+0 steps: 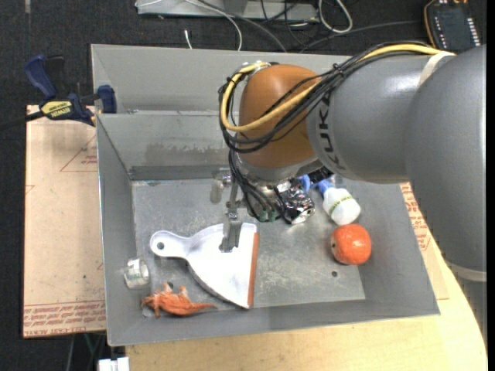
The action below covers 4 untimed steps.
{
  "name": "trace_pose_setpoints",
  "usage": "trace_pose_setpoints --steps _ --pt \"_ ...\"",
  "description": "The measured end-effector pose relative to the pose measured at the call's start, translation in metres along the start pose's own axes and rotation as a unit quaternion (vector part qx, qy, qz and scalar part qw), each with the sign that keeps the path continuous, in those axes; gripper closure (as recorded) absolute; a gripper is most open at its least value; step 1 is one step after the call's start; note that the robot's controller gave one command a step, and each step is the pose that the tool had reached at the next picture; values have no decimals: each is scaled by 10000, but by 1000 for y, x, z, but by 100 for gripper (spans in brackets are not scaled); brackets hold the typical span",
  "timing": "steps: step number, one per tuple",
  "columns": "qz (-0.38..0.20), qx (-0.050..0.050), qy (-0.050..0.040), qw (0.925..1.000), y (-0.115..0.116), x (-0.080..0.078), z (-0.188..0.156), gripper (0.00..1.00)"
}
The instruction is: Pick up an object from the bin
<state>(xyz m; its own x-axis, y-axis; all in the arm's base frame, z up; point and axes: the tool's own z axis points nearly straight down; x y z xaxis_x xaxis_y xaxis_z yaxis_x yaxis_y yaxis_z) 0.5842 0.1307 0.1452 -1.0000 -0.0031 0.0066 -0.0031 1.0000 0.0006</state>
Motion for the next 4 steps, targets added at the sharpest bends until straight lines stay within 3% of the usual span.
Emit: trace_pose_setpoints --steps 1,2,3,4 --pt "19 -3 -36 10000 -1 -2 -5 0" --pt "886 -5 -1 9961 27 20 78 0" --pt "699 -20 -80 9975 28 15 -15 0" --pt "1369 11 42 9906 38 41 48 0"
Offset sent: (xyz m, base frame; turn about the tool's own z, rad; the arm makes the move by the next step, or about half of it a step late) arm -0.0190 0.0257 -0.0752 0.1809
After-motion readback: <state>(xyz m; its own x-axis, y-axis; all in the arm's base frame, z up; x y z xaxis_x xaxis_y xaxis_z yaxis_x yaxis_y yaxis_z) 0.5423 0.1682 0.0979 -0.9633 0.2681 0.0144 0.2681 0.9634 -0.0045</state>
